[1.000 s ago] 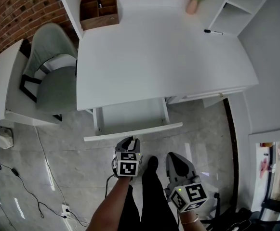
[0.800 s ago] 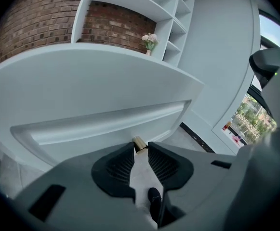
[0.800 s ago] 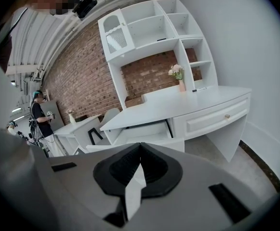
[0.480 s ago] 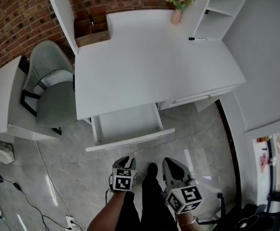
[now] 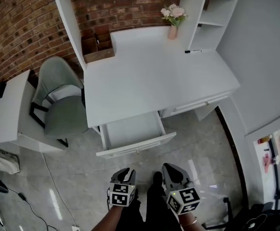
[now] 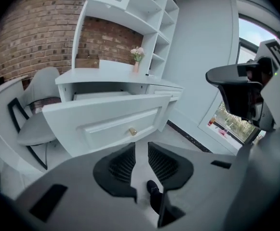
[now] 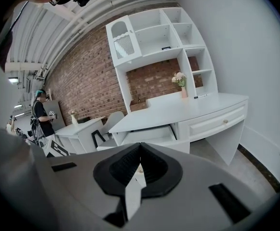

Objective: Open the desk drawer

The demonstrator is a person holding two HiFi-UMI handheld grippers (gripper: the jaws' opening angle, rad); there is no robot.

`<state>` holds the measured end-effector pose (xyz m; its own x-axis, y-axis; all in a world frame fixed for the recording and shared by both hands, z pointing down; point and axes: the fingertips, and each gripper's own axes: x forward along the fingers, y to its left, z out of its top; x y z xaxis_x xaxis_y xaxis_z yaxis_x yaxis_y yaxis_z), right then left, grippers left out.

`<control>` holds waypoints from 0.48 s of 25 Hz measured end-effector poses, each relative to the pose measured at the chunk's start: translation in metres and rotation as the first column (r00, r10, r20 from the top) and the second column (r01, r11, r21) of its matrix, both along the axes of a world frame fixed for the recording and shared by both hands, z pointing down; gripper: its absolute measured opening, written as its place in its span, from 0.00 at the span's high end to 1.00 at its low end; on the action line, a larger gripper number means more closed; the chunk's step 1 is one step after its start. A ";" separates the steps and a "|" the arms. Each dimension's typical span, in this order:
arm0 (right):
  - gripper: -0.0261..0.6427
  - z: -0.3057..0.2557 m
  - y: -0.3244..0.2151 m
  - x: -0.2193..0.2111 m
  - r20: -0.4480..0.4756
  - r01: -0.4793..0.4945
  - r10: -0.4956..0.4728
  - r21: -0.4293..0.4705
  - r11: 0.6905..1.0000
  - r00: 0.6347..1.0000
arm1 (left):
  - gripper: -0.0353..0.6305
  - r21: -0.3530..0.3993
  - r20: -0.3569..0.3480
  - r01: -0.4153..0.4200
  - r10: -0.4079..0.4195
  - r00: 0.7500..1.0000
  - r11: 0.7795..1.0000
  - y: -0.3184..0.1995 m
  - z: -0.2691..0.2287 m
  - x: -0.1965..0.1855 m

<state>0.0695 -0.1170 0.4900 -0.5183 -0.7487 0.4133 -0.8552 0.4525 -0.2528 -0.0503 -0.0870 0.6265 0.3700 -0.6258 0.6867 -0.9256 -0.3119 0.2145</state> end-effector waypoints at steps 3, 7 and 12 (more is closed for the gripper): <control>0.95 -0.009 0.005 -0.006 0.006 0.006 -0.006 0.024 1.000 1.000 | 0.82 0.037 0.001 0.013 -0.013 1.000 0.999 0.004 -0.018 -0.011; 0.95 -0.020 0.010 -0.014 0.011 0.007 -0.008 0.054 0.999 1.000 | 0.84 0.093 -0.012 0.008 -0.007 1.000 0.996 0.005 -0.046 -0.020; 0.95 -0.033 0.017 -0.022 0.014 0.012 -0.013 0.079 0.997 1.000 | 0.87 0.194 -0.012 -0.006 0.008 1.000 0.981 0.003 -0.086 -0.029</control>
<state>0.0473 -0.0998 0.4568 -0.5336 -0.7719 0.3455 -0.8457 0.4822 -0.2287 -0.0792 -0.0836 0.5408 0.3824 -0.7440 0.5479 -0.9209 -0.3551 0.1606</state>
